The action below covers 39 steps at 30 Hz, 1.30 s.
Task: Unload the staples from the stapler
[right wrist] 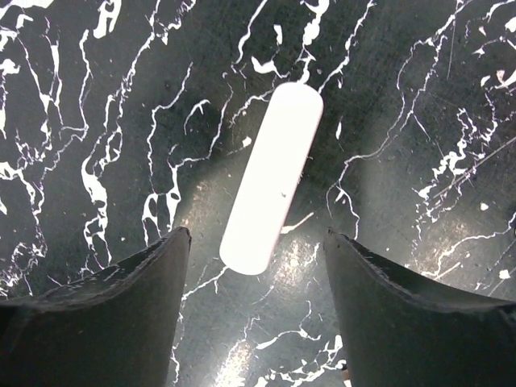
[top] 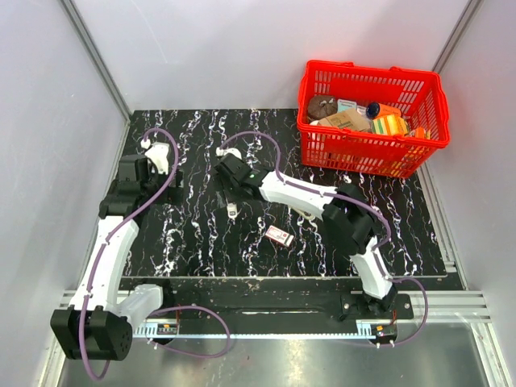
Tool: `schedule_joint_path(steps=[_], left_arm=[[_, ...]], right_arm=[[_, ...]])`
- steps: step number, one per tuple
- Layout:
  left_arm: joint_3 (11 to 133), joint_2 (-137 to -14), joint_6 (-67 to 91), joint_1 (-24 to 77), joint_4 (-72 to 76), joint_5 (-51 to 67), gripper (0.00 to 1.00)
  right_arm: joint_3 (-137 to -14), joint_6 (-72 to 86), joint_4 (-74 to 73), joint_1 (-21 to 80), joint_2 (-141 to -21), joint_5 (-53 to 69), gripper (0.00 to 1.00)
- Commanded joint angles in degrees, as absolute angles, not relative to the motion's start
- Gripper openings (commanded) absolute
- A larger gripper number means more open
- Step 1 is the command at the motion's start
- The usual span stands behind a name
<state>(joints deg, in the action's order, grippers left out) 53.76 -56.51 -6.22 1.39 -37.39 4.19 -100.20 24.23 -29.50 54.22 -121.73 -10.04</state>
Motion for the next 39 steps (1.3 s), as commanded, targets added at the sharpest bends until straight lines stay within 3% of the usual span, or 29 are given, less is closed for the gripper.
schedule_joint_path(steps=[1, 16, 30, 39], left_arm=[[53.09, -56.43, -7.47, 0.88, -34.80, 5.89, 0.99], [52.38, -56.69, -8.09, 0.00, -33.93, 6.94, 0.99], [50.54, -57.04, -9.40, 0.00, -32.78, 10.97, 0.99], [50.45, -64.86, -11.78, 0.00, -34.90, 27.15, 0.99]], right_arm=[[-105.64, 25.22, -33.13, 54.32, -124.36, -11.78, 0.71], [-110.48, 25.75, -38.15, 54.67, -129.55, -12.74, 0.59], [-111.27, 28.65, -36.83, 54.76, -127.80, -11.25, 0.12], [-92.22, 41.65, -17.34, 54.40, -113.13, -10.29, 0.01]])
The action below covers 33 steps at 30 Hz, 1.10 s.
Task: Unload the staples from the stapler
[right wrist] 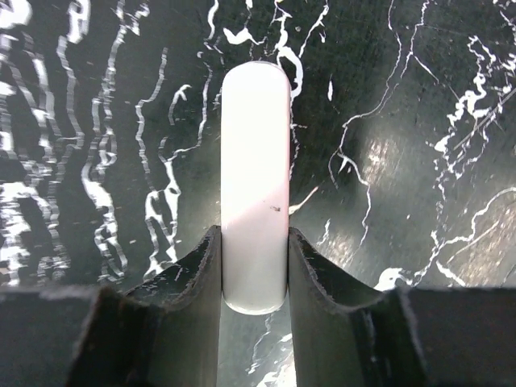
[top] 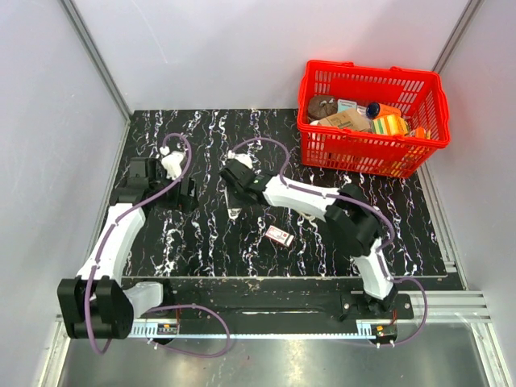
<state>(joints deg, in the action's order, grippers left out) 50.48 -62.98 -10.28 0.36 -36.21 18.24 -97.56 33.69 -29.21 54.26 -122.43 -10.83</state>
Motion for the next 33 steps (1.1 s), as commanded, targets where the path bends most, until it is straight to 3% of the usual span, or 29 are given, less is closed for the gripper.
schedule_joint_path(steps=[1, 7, 12, 18, 23, 33], left_arm=[[50.36, -65.12, -11.69, 0.00, -34.11, 28.03, 0.99], [46.32, -64.77, -12.13, 0.17, -29.28, 34.80, 0.99], [45.09, -68.54, -15.63, 0.35, -26.90, 34.11, 0.98], [43.51, -73.65, -23.11, 0.35, -24.79, 32.26, 0.89], [44.12, -75.76, -25.22, 0.44, -24.35, 31.73, 0.86], [44.03, -75.32, -30.32, 1.58, -26.98, 40.07, 0.80]], right_arm=[[-90.02, 43.31, -15.31, 54.32, -112.33, -10.20, 0.00], [-77.71, 52.11, -1.51, 53.53, -107.58, -6.51, 0.00], [-75.85, 52.91, -0.62, 53.26, -106.88, -4.93, 0.00], [-72.26, 53.96, 3.24, 51.95, -104.60, -2.03, 0.00], [-68.47, 57.30, 7.46, 50.10, -102.31, 2.45, 0.00], [-67.15, 61.78, 12.39, 49.48, -100.46, 8.34, 0.00]])
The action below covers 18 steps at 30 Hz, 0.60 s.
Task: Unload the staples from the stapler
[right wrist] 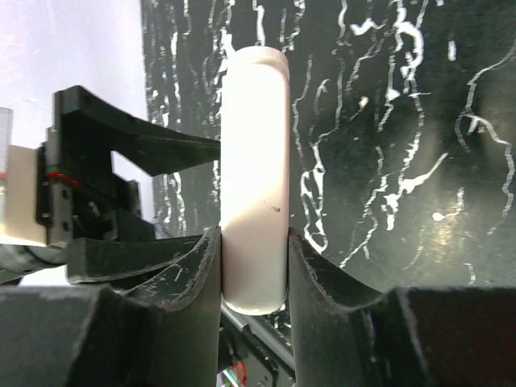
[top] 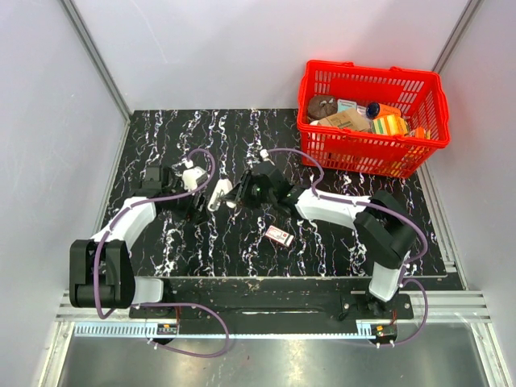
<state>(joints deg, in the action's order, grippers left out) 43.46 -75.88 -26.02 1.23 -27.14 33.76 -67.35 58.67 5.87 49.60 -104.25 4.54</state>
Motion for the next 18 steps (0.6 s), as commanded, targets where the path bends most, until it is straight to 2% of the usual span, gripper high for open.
schedule_joint_path(steps=[1, 4, 8, 18], left_arm=[[44.12, -75.41, -31.11, 1.58, -27.33, 40.60, 0.79], [44.38, -75.67, -32.87, 1.58, -28.21, 41.48, 0.75], [44.91, -76.29, -34.19, 1.58, -28.21, 40.70, 0.63], [44.82, -76.11, -34.37, 1.58, -27.60, 41.66, 0.62]], right_arm=[[-67.06, 62.05, 12.57, 49.48, -100.46, 8.78, 0.00], [-66.36, 63.10, 13.53, 49.48, -100.37, 9.40, 0.00], [-65.65, 64.25, 15.38, 49.48, -100.28, 11.16, 0.00], [-63.02, 67.50, 19.51, 49.48, -99.84, 14.23, 0.00]])
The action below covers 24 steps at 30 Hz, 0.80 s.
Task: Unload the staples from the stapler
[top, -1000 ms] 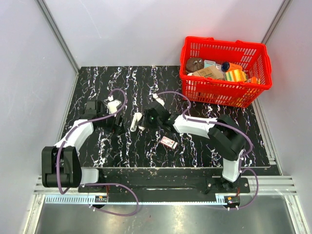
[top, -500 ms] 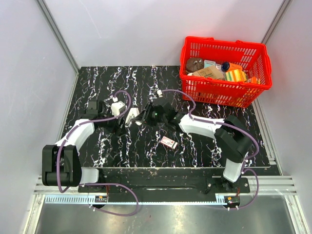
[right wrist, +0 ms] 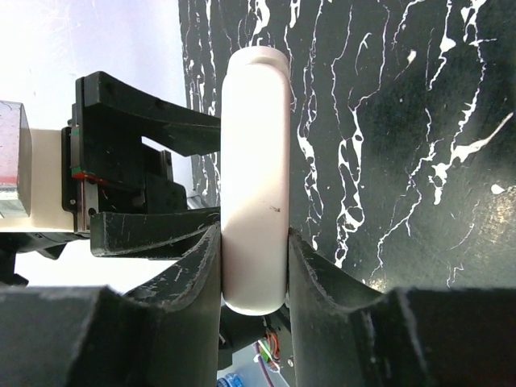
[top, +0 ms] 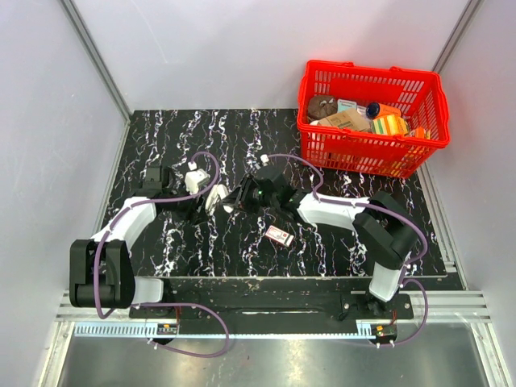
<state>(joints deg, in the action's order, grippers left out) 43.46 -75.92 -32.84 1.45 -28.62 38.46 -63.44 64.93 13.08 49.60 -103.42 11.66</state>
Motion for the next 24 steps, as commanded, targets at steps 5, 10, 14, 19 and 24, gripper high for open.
schedule_joint_path(steps=[5, 10, 14, 19, 24], left_arm=[[45.44, -76.20, -36.91, 1.58, -29.79, 42.54, 0.34], [45.97, -75.33, -39.20, 1.58, -31.55, 42.01, 0.19], [45.97, -73.31, -40.60, 1.58, -31.55, 40.61, 0.17], [43.78, -69.35, -44.99, 1.84, -29.10, 34.21, 0.16], [39.30, -63.82, -50.35, 6.49, -24.54, 24.28, 0.14]], right_arm=[[-62.05, 67.50, 19.78, 49.48, -98.88, 14.50, 0.00], [-61.70, 67.59, 20.83, 49.48, -99.23, 16.43, 0.00], [-61.00, 66.10, 21.18, 49.48, -99.67, 18.98, 0.00], [-62.22, 56.72, 15.75, 49.31, -99.58, 22.06, 0.00], [-62.40, 46.51, 12.92, 49.31, -98.44, 23.81, 0.00]])
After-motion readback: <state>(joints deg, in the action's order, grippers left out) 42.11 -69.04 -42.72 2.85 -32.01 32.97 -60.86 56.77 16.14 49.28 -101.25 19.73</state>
